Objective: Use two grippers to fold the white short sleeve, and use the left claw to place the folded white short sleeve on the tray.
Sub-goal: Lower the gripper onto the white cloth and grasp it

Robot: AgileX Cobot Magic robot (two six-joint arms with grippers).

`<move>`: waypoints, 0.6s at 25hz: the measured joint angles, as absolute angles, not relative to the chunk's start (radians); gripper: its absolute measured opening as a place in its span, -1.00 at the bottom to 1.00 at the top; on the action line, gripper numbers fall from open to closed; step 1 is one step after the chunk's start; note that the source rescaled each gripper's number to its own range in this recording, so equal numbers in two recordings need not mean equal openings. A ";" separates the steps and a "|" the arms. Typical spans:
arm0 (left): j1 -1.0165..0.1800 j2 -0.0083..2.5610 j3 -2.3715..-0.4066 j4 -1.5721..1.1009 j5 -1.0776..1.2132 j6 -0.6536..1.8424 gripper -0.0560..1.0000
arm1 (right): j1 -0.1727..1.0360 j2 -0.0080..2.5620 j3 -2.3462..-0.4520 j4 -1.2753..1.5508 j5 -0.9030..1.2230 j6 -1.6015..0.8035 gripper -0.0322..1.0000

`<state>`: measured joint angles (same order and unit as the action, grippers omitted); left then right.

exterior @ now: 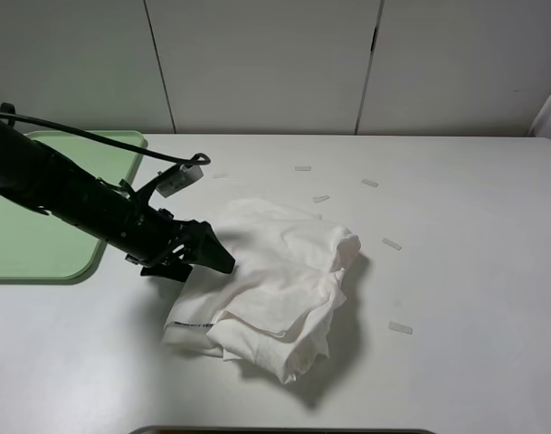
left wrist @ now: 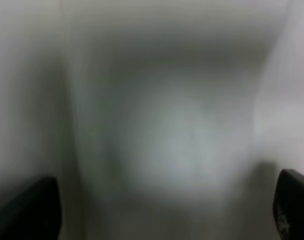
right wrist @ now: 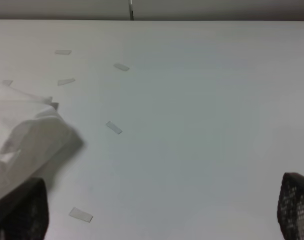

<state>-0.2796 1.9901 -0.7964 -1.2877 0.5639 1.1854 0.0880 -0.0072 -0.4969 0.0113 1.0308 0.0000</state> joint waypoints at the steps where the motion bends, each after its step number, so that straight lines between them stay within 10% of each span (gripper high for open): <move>1: -0.286 1.994 -0.796 -1.310 0.563 1.203 0.70 | 0.088 -0.007 -0.497 0.011 1.031 0.000 1.00; 6: -0.316 2.008 -0.796 -1.386 0.540 1.292 0.47 | 0.088 -0.007 -0.497 0.011 1.031 0.000 1.00; 15: -0.328 2.005 -0.797 -1.387 0.490 1.273 -0.86 | 0.088 -0.007 -0.497 0.011 1.031 0.000 1.00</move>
<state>-0.3285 2.0054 -0.7974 -1.3875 0.4905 1.2731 0.0880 -0.0072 -0.4969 0.0113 1.0308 0.0000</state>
